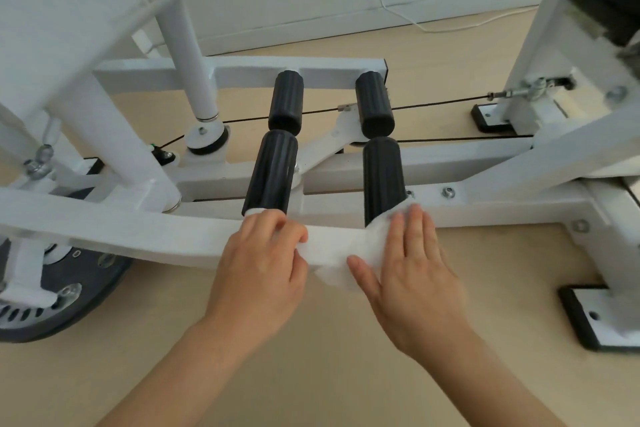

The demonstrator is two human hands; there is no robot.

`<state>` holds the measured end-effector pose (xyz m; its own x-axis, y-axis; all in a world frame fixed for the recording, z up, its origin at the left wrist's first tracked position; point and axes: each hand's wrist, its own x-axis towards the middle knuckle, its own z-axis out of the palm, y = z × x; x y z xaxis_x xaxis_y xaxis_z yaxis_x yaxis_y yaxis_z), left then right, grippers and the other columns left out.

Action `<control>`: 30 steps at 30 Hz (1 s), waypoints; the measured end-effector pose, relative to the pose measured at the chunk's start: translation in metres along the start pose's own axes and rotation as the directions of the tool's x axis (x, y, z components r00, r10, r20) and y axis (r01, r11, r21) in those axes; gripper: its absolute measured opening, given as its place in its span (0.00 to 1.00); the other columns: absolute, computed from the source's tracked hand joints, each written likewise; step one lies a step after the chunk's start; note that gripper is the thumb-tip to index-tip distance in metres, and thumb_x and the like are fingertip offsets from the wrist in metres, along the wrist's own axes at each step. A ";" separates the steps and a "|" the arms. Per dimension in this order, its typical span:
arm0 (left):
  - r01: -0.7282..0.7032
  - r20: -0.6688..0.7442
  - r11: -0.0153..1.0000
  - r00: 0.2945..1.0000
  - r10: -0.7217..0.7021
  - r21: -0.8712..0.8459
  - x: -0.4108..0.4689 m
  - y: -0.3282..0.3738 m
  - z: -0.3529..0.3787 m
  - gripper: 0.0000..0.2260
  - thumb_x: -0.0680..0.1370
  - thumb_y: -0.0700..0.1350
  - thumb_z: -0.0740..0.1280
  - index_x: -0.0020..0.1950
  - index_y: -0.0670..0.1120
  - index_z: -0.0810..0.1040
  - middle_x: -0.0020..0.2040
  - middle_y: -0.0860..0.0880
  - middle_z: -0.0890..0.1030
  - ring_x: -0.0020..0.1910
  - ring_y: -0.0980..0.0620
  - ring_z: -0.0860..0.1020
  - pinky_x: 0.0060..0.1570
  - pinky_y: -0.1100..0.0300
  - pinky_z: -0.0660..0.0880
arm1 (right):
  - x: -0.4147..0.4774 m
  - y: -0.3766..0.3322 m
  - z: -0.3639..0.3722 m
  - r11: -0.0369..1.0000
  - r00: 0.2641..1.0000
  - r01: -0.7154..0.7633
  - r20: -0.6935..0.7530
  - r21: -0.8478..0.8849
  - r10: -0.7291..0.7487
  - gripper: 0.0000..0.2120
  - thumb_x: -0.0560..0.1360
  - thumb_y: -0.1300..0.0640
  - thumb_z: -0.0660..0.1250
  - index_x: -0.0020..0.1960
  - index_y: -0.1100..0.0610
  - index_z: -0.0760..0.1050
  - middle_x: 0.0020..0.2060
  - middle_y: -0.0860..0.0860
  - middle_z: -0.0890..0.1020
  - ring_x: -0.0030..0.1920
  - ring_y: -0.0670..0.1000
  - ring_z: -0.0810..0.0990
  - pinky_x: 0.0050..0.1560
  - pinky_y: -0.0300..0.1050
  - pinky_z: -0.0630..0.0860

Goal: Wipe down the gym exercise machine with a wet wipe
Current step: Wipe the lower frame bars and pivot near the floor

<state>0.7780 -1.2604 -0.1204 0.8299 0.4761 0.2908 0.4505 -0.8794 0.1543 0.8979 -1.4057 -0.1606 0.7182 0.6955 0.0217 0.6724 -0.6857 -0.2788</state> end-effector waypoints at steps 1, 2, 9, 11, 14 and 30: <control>-0.009 -0.003 1.000 1.000 0.009 0.008 0.003 0.005 0.003 0.10 0.72 0.46 0.56 0.48 0.49 0.76 0.47 0.52 0.72 0.47 0.48 0.71 0.41 0.52 0.73 | 0.011 -0.004 -0.003 0.999 0.998 -0.038 0.041 0.000 0.038 0.45 0.77 0.33 0.38 0.77 0.69 0.52 0.75 0.68 0.57 0.76 0.64 0.57 0.74 0.55 0.58; -0.006 -0.007 1.000 1.000 0.006 0.013 0.007 0.008 0.006 0.11 0.72 0.47 0.56 0.47 0.49 0.76 0.46 0.51 0.72 0.46 0.48 0.71 0.40 0.53 0.72 | 0.027 -0.008 -0.004 0.997 0.993 -0.074 0.094 0.009 0.073 0.45 0.78 0.32 0.38 0.78 0.68 0.44 0.77 0.67 0.51 0.78 0.63 0.51 0.76 0.54 0.53; 0.018 -0.041 0.992 0.999 -0.013 0.126 0.012 0.018 0.016 0.07 0.70 0.45 0.58 0.46 0.49 0.74 0.43 0.50 0.71 0.42 0.47 0.69 0.39 0.54 0.68 | 0.115 -0.008 -0.007 0.935 0.968 -0.240 0.135 0.260 0.211 0.36 0.82 0.48 0.53 0.77 0.66 0.39 0.71 0.67 0.60 0.68 0.64 0.68 0.63 0.56 0.69; 0.029 -0.033 0.990 0.999 -0.024 0.140 0.017 0.019 0.020 0.06 0.71 0.46 0.57 0.45 0.49 0.72 0.42 0.51 0.70 0.41 0.47 0.69 0.40 0.54 0.67 | 0.089 -0.009 -0.011 0.948 0.969 -0.220 0.162 0.232 0.185 0.33 0.83 0.48 0.50 0.78 0.64 0.39 0.75 0.67 0.54 0.70 0.63 0.67 0.64 0.54 0.69; -0.010 0.044 0.988 0.999 0.003 0.151 0.024 0.028 0.031 0.10 0.73 0.48 0.52 0.45 0.51 0.72 0.38 0.54 0.75 0.39 0.49 0.74 0.42 0.54 0.67 | 0.047 -0.007 -0.013 0.966 0.971 -0.173 0.195 0.194 0.135 0.32 0.84 0.47 0.47 0.78 0.63 0.38 0.77 0.65 0.49 0.72 0.61 0.66 0.64 0.51 0.68; -0.012 0.049 0.979 0.999 0.002 0.204 0.041 0.034 0.043 0.10 0.71 0.46 0.53 0.41 0.49 0.74 0.28 0.53 0.74 0.30 0.47 0.72 0.34 0.53 0.69 | 0.110 -0.003 -0.002 0.976 0.989 -0.095 0.131 0.197 0.070 0.24 0.82 0.55 0.47 0.75 0.65 0.55 0.78 0.63 0.43 0.76 0.62 0.54 0.66 0.57 0.68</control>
<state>0.8412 -1.2707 -0.1444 0.8461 0.4738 0.2444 0.4980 -0.8660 -0.0450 0.9756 -1.3277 -0.1552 0.7341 0.6677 -0.1236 0.5525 -0.6931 -0.4629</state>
